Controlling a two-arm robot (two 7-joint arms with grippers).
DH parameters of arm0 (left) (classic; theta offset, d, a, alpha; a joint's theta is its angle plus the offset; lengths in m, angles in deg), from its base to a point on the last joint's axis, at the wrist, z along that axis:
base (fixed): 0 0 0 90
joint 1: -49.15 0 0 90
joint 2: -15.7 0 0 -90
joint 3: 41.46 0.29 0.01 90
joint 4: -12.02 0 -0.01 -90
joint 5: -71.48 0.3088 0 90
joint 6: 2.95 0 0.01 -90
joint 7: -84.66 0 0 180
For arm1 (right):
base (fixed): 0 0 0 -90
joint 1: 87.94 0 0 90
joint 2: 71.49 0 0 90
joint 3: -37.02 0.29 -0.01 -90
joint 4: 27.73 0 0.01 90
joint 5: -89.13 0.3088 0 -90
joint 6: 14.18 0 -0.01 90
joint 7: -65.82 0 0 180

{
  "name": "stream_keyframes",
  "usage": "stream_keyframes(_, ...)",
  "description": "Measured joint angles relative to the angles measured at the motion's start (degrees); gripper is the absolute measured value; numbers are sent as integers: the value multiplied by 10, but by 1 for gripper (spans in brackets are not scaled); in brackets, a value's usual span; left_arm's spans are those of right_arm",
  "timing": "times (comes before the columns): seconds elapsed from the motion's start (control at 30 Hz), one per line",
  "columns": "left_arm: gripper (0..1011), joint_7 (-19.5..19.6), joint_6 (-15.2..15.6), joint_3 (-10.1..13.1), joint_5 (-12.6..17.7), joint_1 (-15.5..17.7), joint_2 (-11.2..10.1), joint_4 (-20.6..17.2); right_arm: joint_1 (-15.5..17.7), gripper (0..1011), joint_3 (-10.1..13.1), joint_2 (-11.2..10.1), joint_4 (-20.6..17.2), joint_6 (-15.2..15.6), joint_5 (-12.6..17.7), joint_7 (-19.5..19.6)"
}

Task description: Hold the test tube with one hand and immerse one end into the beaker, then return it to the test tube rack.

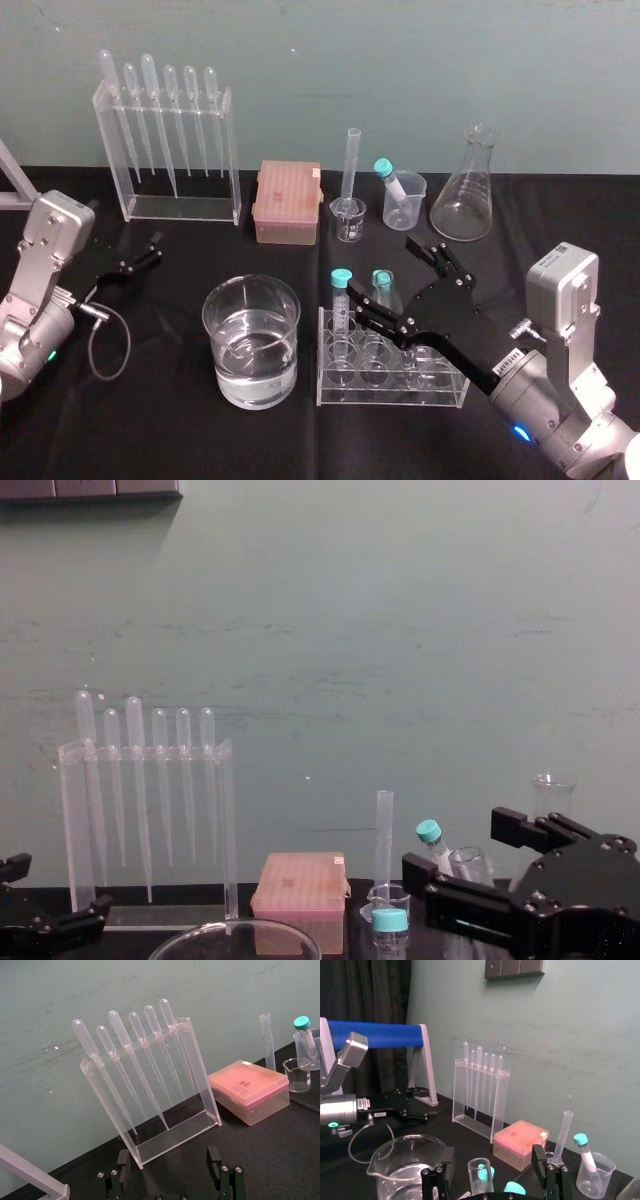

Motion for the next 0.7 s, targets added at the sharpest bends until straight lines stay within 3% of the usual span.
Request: stream_keyframes(0.7, 1000, 0, 0, 0, 0, 0, 0, 0, -22, 1003, -5, 14, 29, 33, 10, -24)
